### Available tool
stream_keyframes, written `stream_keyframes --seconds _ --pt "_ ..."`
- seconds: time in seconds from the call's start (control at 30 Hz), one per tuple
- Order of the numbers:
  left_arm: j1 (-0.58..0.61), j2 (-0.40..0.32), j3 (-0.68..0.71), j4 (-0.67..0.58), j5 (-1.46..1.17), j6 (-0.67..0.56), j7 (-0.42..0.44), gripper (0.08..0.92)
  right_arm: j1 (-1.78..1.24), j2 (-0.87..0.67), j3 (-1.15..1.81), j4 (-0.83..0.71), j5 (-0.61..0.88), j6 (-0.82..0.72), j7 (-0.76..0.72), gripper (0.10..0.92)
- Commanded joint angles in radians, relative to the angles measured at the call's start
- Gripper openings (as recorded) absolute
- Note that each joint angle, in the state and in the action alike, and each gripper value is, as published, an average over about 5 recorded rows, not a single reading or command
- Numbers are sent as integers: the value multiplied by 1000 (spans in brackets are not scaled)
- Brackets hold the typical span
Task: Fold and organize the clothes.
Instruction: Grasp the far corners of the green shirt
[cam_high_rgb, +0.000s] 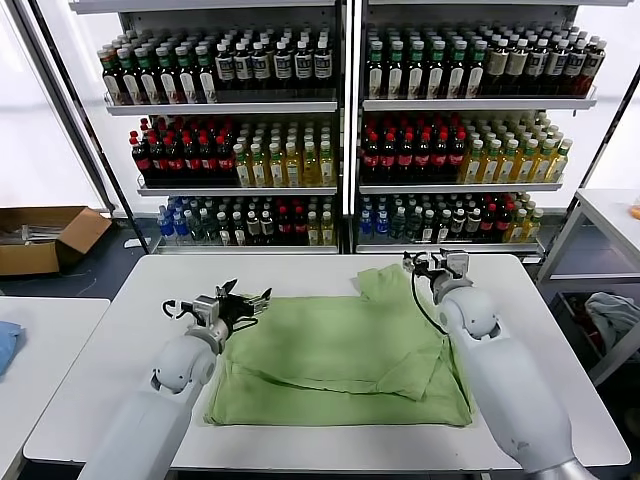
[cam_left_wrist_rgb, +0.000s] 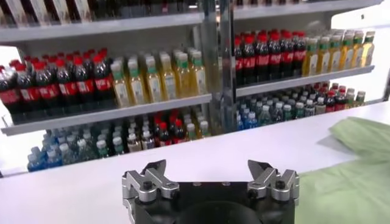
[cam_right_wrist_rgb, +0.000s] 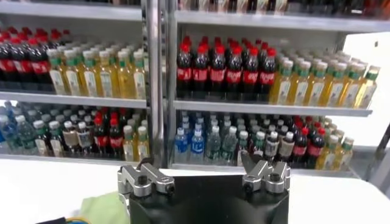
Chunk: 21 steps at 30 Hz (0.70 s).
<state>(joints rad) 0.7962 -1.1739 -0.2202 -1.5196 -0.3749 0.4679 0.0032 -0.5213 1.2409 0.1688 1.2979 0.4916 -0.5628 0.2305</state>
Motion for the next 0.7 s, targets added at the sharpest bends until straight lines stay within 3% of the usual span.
stream_keyframes --seconds 0.03,0.7 --pt "-111 -18 44 180 -25 20 4 823 93 98 -27 -258 -49 3 -18 823" --pt "-84 -18 15 237 -24 21 3 823 106 165 -12 -350 -100 22 -30 823"
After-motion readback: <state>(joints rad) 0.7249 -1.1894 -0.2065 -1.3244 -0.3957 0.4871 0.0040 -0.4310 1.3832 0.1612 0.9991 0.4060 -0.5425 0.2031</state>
